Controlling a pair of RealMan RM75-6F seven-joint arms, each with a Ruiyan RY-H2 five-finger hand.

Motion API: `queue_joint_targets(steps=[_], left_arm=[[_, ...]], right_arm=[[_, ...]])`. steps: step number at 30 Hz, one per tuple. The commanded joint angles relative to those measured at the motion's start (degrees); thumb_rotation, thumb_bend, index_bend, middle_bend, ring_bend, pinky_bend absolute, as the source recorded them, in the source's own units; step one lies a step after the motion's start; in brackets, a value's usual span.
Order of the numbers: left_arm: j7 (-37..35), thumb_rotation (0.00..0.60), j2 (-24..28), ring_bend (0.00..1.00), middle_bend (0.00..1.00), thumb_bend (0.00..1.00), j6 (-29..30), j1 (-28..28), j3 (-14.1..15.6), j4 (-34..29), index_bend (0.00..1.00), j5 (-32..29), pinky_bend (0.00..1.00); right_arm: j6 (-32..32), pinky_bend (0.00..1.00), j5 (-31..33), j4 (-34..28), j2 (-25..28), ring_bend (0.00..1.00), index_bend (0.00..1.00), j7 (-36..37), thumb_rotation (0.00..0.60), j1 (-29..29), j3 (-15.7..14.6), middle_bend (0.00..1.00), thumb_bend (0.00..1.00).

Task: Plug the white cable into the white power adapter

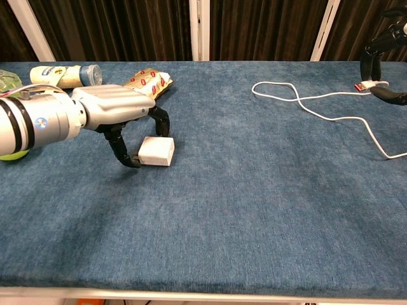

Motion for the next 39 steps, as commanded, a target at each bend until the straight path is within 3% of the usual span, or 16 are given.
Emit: queue_joint_targets(steps=[1, 13, 17, 20, 25, 34, 39], left_arm=[[-1.11, 0.597, -0.37, 0.17, 0.29, 0.16, -0.25, -0.28, -0.04, 0.77, 0.34, 0.93, 0.13], [-1.79, 0.597, -0.77, 0.17, 0.29, 0.16, -1.83, -1.46, -0.01, 1.84, 0.34, -0.23, 0.13], [-1.81, 0.595, -0.79, 0.17, 0.31, 0.22, -2.26, -1.73, 0.07, 1.5, 0.35, -1.35, 0.13], [-1.73, 0.58, -1.07, 0.19, 0.33, 0.25, -2.06, -1.85, 0.14, 1.46, 0.38, -1.82, 0.13], [-2.06, 0.506, -1.65, 0.24, 0.39, 0.27, -0.69, -1.59, 0.03, 1.34, 0.42, -1.74, 0.15], [-1.51, 0.501, -0.38, 0.25, 0.4, 0.27, 1.47, -1.32, -0.47, -0.87, 0.42, -1.96, 0.16], [0.77, 0.498, 0.05, 0.28, 0.43, 0.27, 2.96, -2.12, -1.73, -2.51, 0.42, -3.81, 0.17]], right_arm=[[0.01, 0.01, 0.04, -0.1, 0.03, 0.29, 0.65, -0.11, 0.6, -0.08, 0.03, 0.54, 0.35], [-0.15, 0.01, 0.39, -0.26, 0.01, 0.29, 0.65, -0.42, 0.6, -0.56, 0.0, 0.54, 0.35], [-0.26, 0.01, 0.44, -0.14, -0.13, 0.29, 0.65, -0.41, 0.6, -0.63, -0.03, 0.54, 0.35], [-0.25, 0.01, 0.49, -0.08, -0.25, 0.29, 0.65, -0.35, 0.6, -0.71, -0.01, 0.54, 0.35], [-0.04, 0.01, 0.45, -0.13, -0.31, 0.29, 0.66, -0.38, 0.6, -0.81, 0.11, 0.54, 0.35], [0.25, 0.01, 0.23, -1.13, -0.03, 0.3, 0.66, -0.58, 0.6, -0.54, 0.7, 0.54, 0.35], [-2.7, 0.01, 0.82, -2.56, -0.89, 0.3, 0.66, -1.95, 0.6, 1.31, 1.39, 0.54, 0.36]])
